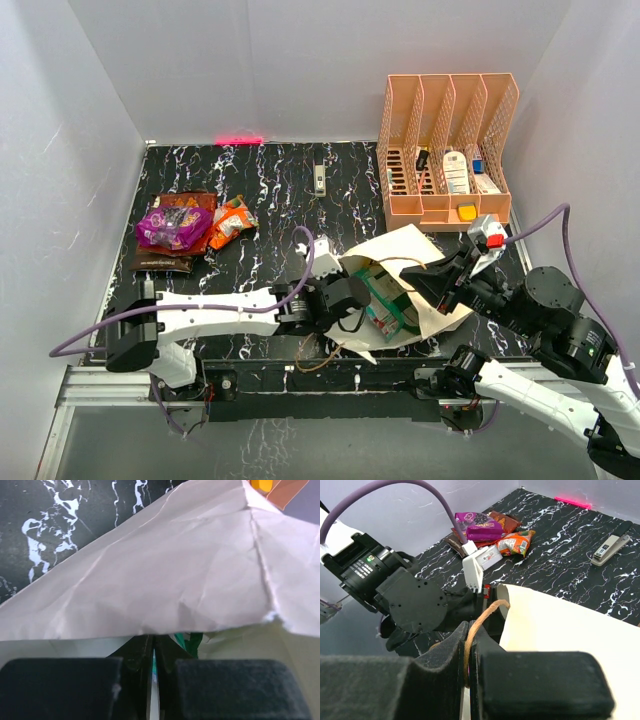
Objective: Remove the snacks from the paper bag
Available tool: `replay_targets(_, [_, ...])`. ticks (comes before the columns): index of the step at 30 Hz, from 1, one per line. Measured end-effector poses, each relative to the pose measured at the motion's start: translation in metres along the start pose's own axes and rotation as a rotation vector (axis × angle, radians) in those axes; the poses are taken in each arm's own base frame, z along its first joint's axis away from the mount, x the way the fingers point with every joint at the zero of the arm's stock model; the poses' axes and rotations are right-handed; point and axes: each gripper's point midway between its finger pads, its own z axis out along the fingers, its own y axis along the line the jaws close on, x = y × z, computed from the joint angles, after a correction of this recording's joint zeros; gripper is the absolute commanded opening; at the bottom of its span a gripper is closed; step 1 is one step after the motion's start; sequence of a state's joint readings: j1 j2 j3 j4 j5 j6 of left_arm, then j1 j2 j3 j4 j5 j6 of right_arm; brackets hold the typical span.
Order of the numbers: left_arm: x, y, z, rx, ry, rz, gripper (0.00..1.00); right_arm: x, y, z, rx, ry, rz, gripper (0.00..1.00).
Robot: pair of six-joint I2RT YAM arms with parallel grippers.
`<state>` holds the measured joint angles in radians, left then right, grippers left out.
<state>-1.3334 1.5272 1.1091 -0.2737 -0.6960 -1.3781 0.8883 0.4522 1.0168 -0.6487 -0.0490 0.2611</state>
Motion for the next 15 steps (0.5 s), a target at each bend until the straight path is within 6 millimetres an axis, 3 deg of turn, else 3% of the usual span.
replay_targets(6, [-0.005,0.013,-0.021,0.045,0.021,0.069,0.0,0.0,-0.001,-0.002,0.005,-0.005,-0.002,0.07])
replay_targets(12, [-0.033,0.012,-0.056,0.141,0.008,0.048,0.0,0.002,-0.002,-0.001,0.009,0.0,-0.001,0.07])
replay_targets(15, [-0.035,0.02,-0.064,0.175,0.009,0.034,0.0,0.006,-0.003,0.0,0.009,0.009,-0.001,0.07])
